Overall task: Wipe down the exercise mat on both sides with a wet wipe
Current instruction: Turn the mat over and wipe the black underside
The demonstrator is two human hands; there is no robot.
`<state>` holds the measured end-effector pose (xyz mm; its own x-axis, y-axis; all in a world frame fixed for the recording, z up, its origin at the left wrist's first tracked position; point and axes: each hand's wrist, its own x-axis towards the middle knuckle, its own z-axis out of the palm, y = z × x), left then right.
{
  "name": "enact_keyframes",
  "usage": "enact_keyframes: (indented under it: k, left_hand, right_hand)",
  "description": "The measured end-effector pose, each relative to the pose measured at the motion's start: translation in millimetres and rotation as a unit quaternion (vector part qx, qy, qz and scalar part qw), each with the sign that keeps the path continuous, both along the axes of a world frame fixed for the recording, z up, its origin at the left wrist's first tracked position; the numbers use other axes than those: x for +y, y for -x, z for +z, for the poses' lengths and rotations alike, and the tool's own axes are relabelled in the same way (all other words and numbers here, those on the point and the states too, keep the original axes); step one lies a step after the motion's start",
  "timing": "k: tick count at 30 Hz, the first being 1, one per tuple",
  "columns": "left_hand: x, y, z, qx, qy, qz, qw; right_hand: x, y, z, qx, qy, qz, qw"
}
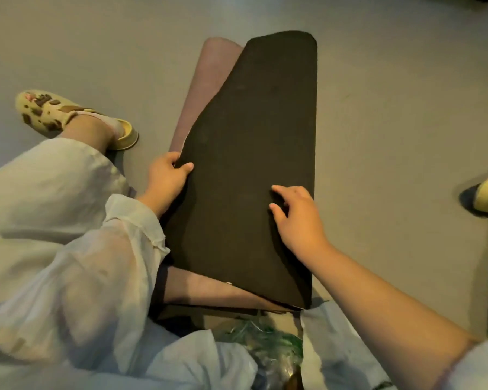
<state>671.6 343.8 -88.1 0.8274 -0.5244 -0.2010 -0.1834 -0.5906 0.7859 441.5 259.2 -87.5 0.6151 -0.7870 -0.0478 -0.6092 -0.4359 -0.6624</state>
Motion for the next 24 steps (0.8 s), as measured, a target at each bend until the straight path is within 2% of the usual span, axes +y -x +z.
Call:
enact_keyframes:
  k: [3,4,6,8,10,13,16,20,24]
  left_hand:
    - [16.7,-14.5,-12.9,0.041,-0.012,0.048,0.998]
    - [18.6,-18.2,-15.8,0.043,-0.013,0.059,0.997]
    - [23.3,-23.6,-19.3,0.04,-0.003,0.08,0.996]
    - [32.4,-27.2,-23.3,0.042,0.002,0.105,0.994]
    - [44.8,-28.6,-30.5,0.064,0.001,0.142,0.988]
    - [61.1,-30.1,-35.3,0.118,-0.028,0.175,0.977]
    - [67.1,-34.1,-23.4,0.203,-0.071,0.124,0.969]
    - [70.2,-34.3,-12.0,0.361,-0.127,0.11,0.917]
    - [69.9,-39.4,-20.2,0.395,-0.15,0.058,0.904]
  right_hand:
    - [-3.6,0.7,-8.4,0.05,0.034,-0.082,0.995]
    - [-6.7,2.6,-11.0,0.06,0.014,-0.112,0.992]
    - [-14.5,8.4,-15.7,0.034,-0.111,-0.154,0.981]
    - [-16.5,14.5,-19.4,-0.012,-0.268,-0.16,0.95]
    - [-16.2,15.4,-22.7,0.001,-0.335,-0.145,0.931]
    - [-14.7,8.6,-26.4,0.041,-0.346,-0.139,0.927]
    - [-14.7,7.5,-31.0,0.067,-0.321,-0.161,0.931]
    - [-15.7,13.0,-35.3,0.092,-0.344,-0.192,0.915]
    - [-14.5,20.5,-32.3,0.083,-0.391,-0.18,0.899]
